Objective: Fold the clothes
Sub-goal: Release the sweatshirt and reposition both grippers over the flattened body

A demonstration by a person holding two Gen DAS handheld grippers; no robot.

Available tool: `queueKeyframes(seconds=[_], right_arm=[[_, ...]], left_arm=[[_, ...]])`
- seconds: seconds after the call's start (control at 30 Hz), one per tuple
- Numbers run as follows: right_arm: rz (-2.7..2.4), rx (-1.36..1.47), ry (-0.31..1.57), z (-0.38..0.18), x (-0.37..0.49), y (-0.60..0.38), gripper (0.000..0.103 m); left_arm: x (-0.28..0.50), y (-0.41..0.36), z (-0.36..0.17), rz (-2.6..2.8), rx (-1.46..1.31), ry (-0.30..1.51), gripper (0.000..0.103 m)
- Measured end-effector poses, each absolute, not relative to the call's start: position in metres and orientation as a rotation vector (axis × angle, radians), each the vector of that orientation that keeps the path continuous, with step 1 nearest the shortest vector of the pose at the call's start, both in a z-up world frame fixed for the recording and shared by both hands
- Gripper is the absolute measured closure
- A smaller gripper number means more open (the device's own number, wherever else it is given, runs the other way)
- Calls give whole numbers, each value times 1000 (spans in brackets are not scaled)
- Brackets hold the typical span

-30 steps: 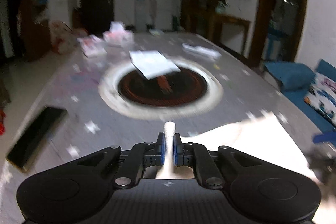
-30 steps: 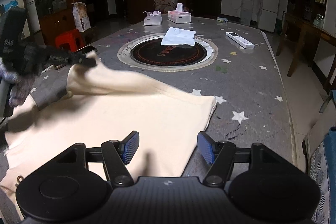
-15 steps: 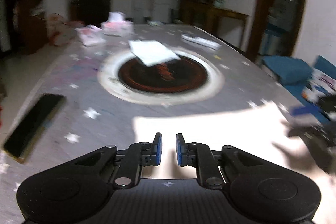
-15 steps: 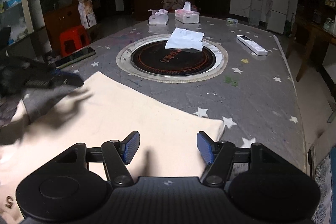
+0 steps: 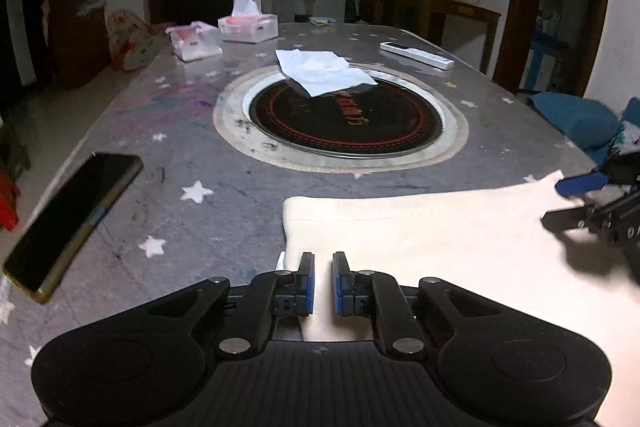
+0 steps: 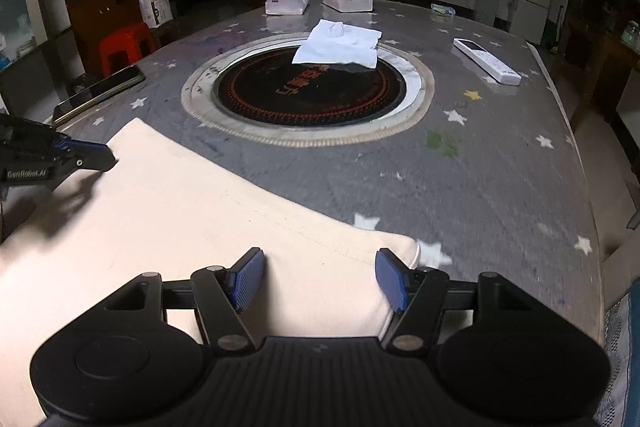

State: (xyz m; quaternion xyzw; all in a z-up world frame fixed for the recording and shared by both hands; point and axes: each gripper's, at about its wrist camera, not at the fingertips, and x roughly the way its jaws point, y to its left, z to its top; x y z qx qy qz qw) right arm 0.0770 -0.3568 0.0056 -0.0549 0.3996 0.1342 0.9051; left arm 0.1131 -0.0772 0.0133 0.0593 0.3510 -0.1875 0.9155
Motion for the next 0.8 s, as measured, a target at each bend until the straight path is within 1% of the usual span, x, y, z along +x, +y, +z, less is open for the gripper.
queueKeyframes(seconds=[0.17,0.3,0.57,0.7,0.77,0.8], right_arm=[[284,-144,808,20,59,-353,41],[335,-198,792,34,20,-343,41],[391,-289,764,38,-77,-320,40],[394,-318,746,32,-117,-311,36],[375,-340,745,26,-131,-308,36],[363,-348,746,22,-137,-307,36]], left_arm=[[107,-76,18,-380,123,725,90],[85,-80,27,-410,144,713,90],[-1,-94,33,-581,185,698,87],[-40,-103,28,-643,210,690,87],[-52,-108,24,-659,237,681,84],[-56,-109,22,-663,241,686,81]])
